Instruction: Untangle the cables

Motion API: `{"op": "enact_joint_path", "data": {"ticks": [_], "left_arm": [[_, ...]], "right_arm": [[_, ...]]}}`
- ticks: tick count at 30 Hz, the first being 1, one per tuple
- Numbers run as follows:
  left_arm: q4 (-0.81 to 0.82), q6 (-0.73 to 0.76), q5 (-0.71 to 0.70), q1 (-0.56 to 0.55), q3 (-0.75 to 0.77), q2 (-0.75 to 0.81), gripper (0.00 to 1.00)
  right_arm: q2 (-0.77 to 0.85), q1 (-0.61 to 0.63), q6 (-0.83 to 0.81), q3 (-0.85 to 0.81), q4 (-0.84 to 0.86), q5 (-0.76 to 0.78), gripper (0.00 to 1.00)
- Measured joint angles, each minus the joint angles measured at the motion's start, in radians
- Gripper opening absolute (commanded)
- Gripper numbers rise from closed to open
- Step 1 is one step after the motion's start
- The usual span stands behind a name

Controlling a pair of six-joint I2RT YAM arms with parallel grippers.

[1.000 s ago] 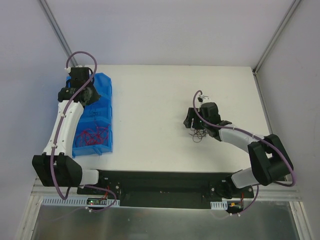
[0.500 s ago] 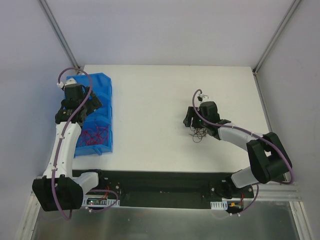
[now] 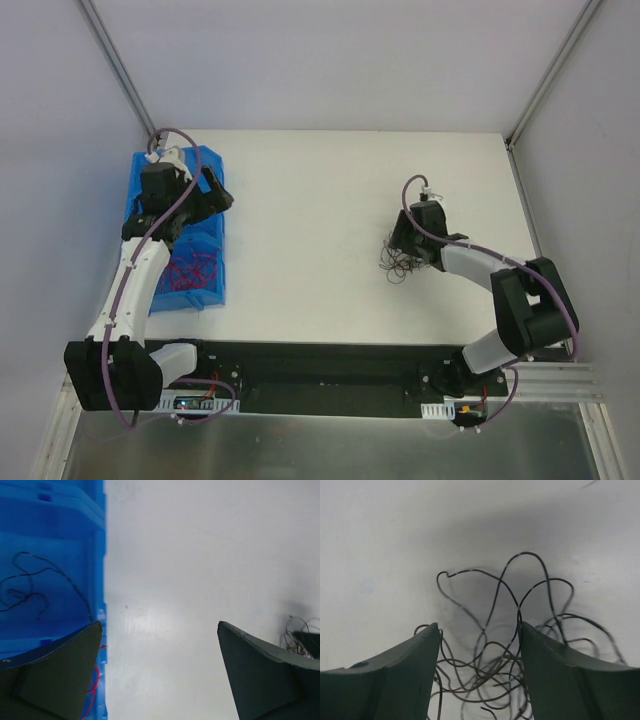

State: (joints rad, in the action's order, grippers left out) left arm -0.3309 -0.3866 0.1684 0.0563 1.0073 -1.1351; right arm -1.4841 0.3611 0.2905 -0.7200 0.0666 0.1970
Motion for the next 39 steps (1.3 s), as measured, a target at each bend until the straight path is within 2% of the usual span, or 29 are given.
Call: {"op": "enact_joint_path", "data": {"ticks": [5,10,13,15,19,23,32,35,37,39], "left_arm": [[0.024,-0.016,0.069,-0.196,-0.011,-0.019,0.82],[0.062,-0.068,0.116,-0.377,-0.08,-0.02,0.89],[0.064,-0.11,0.113,-0.472,-0.142,-0.023,0.9],[0.065,-0.144,0.11,-0.531,-0.175,-0.028,0.87],[0.085,-0.187,0.109,-0.626,-0.191,-0.083,0.69],[0.101,-0.2,0.105,-0.693,-0.154,-0.208,0.53],[0.109,-0.205,0.087,-0.777,0.038,-0.5,0.23],[0.108,-0.208,0.078,-0.804,0.068,-0.563,0.17],[0.105,-0.209,0.063,-0.821,0.07,-0.584,0.03],[0.095,-0.214,0.052,-0.838,0.07,-0.597,0.0]], "right_arm": [[-0.111,0.058,-0.056,-0.048,0.048,-0.262,0.61],[-0.106,0.18,-0.085,-0.039,0.222,-0.523,0.67],[-0.052,0.195,-0.083,0.014,0.342,-0.611,0.72],[0.006,0.187,-0.084,0.063,0.403,-0.625,0.73],[0.103,0.179,-0.09,0.129,0.462,-0.598,0.73],[0.159,0.171,-0.101,0.16,0.474,-0.541,0.71],[0.14,0.148,-0.105,0.159,0.47,-0.516,0.68],[0.123,0.149,-0.105,0.159,0.464,-0.517,0.68],[0.118,0.149,-0.104,0.159,0.46,-0.518,0.67],[0.116,0.149,-0.104,0.159,0.459,-0.52,0.67]]}}
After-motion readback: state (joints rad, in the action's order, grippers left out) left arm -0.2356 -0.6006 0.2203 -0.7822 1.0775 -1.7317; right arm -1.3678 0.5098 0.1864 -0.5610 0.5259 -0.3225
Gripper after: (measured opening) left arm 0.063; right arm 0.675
